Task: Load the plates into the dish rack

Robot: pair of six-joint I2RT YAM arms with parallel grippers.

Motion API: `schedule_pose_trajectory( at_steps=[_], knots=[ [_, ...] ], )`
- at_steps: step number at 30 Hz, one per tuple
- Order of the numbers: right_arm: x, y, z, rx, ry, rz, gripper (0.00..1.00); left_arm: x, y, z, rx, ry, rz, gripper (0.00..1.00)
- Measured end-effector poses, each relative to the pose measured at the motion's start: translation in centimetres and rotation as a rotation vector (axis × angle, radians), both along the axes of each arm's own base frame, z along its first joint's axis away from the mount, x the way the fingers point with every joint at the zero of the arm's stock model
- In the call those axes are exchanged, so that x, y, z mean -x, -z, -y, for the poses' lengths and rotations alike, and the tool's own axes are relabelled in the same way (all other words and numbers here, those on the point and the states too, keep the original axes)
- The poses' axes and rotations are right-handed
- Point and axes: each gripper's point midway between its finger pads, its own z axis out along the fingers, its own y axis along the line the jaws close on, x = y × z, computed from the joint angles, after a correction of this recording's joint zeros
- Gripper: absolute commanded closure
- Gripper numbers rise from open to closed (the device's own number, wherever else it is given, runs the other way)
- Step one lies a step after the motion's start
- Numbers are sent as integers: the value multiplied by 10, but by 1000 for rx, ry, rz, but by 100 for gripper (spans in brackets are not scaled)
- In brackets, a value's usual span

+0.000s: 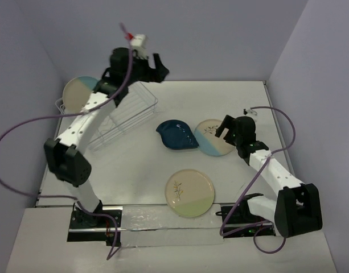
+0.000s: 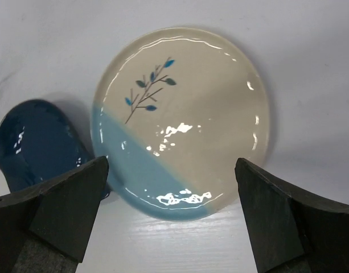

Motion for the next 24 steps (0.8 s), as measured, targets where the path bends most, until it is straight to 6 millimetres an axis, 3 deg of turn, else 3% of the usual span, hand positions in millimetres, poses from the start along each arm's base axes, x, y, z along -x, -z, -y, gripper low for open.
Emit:
schedule_pose_trajectory(
  at_steps=[2,4,7,14,19,24],
  knots=[
    [5,6,13,-30,60,-10,0,9,39,44,-80,136,-56,1],
    [9,12,21,-57,102,-21,0,17,71,76,-147,248,-90,1],
    [15,18,30,-84,150,-32,0,22,105,103,-225,351,-108,1],
    [21,21,39,-145,230,-24,0,8,158,159,-330,450,-76,1],
    [30,34,42,-175,274,-50,0,20,195,181,-366,515,-103,1],
    [30,39,40,-216,284,-54,0,31,213,188,-379,562,-115,6]
  ],
)
